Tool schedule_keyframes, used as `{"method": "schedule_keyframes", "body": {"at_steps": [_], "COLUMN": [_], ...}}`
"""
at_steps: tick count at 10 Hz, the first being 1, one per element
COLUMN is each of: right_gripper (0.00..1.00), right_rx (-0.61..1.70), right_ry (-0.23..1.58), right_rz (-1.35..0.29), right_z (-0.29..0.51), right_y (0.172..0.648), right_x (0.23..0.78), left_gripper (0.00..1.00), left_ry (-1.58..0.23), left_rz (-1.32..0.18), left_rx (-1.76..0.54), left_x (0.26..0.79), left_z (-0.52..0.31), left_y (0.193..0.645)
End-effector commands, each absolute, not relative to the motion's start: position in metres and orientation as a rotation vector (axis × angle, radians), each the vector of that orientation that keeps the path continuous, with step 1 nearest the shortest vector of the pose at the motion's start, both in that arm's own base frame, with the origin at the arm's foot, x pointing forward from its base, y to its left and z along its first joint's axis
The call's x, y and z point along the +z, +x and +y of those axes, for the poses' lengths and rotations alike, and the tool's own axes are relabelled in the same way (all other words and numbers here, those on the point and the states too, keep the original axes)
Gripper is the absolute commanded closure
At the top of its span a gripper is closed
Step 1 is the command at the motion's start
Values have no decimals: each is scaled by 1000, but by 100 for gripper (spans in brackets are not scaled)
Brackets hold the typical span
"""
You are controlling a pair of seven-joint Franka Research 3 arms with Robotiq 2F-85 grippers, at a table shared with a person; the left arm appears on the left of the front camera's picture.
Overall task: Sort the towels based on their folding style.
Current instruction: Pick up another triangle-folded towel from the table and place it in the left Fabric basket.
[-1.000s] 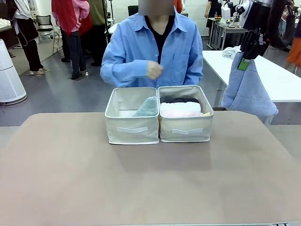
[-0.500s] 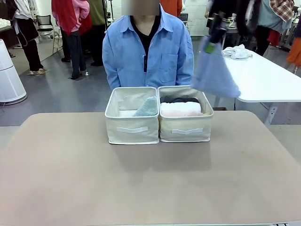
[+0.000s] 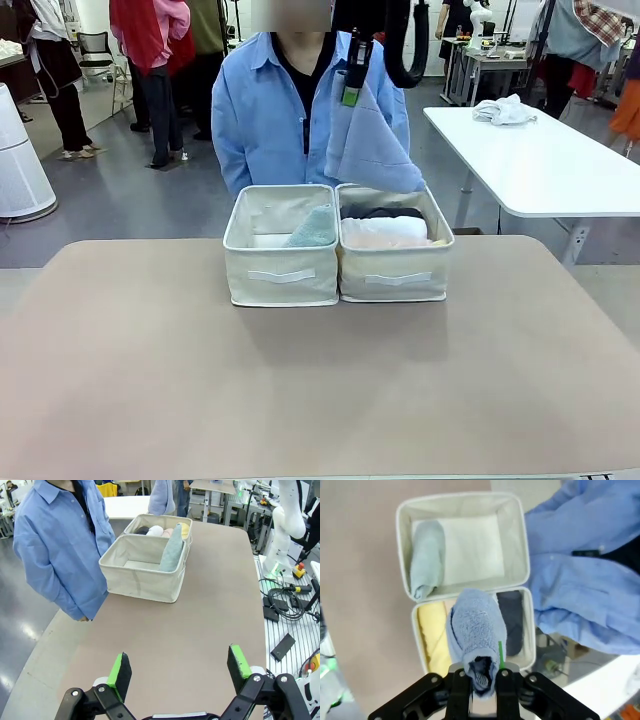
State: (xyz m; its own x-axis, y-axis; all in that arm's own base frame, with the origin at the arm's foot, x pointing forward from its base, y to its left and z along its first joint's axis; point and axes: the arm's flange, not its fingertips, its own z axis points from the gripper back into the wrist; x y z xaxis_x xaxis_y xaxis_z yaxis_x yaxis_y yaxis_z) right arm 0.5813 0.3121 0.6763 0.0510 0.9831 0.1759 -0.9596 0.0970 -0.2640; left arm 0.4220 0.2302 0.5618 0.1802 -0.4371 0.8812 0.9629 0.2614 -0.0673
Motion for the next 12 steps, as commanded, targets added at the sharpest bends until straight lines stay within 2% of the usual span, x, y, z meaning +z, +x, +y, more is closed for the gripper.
{"method": "schedule_keyframes", "body": {"at_steps": [1,2,3,6,10,12], "right_gripper": [84,84,84,84,84,84], "right_rx": [1471,1493,1485,1486,1549,1580], "right_ry": [-89,-105,-79,-78,-105,-73], "right_rz": [-357,-347,-350,-350,-564,-562], "right_z": [321,307,317,314,362,387], "right_y": [597,589,584,584,577,584], "right_x": [710,712,680,686,670,661], "left_gripper": [0,0,0,0,0,0], "left_ry": [-757,-757,-757,-757,-757,-757], "left_rz": [-890,-890,-890,-890,-890,-890], "left_rx": [-1131,-1131,-1131,-1131,-1131,-1131], "left_x": [564,564,564,564,564,564], "left_z": [230,230,230,230,230,230], "left_y": [420,420,420,420,420,420]}}
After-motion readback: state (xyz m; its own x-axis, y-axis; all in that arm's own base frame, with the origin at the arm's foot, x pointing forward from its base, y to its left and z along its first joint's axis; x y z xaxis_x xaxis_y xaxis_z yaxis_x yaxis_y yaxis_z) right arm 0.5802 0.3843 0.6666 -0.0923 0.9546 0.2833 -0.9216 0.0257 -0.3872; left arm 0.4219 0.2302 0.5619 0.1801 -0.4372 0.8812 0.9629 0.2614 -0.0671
